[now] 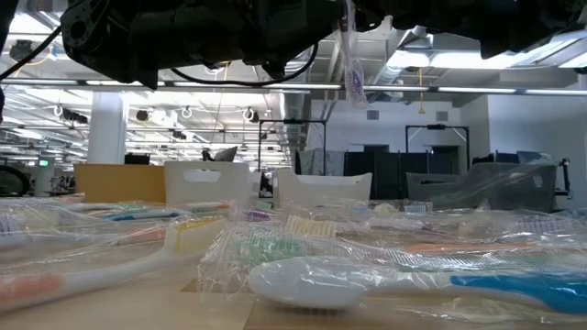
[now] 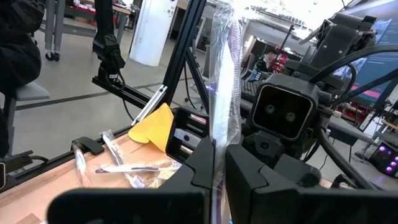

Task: Pick & Place Toothbrushes
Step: Put the purple toothbrush into the left white bin

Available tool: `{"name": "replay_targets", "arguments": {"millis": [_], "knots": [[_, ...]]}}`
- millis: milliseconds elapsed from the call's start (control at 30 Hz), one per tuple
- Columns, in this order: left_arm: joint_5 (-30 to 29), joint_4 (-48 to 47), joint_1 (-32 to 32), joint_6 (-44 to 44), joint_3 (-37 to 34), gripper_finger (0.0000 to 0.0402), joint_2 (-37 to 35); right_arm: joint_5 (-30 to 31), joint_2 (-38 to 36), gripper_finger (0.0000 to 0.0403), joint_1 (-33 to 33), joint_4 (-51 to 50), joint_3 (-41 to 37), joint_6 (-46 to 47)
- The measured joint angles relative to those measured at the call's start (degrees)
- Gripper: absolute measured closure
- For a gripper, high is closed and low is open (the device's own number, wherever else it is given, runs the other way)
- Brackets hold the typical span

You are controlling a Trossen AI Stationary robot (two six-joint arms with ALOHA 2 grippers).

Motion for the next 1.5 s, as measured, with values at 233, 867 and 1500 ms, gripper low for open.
{"name": "replay_targets", "arguments": {"millis": [233,867,1500], "knots": [[0.1,-0.9,0.0,0.3,0.0,0.039,0.0,0.1,0.0,0.0387,-0.2,-0.7,0.0,1.9],[-0.4,-2.8,0.1,-0.2,0.0,0.04,0.0,0.0,0.0,0.0236,-1.8,-3.5,0.0,9.5],[-1.1,-8.0,0.0,-1.5,-6.1,0.0401,-10.4,-0.1,-10.5,0.0204,3.4,-16.7,0.0,15.4]]}}
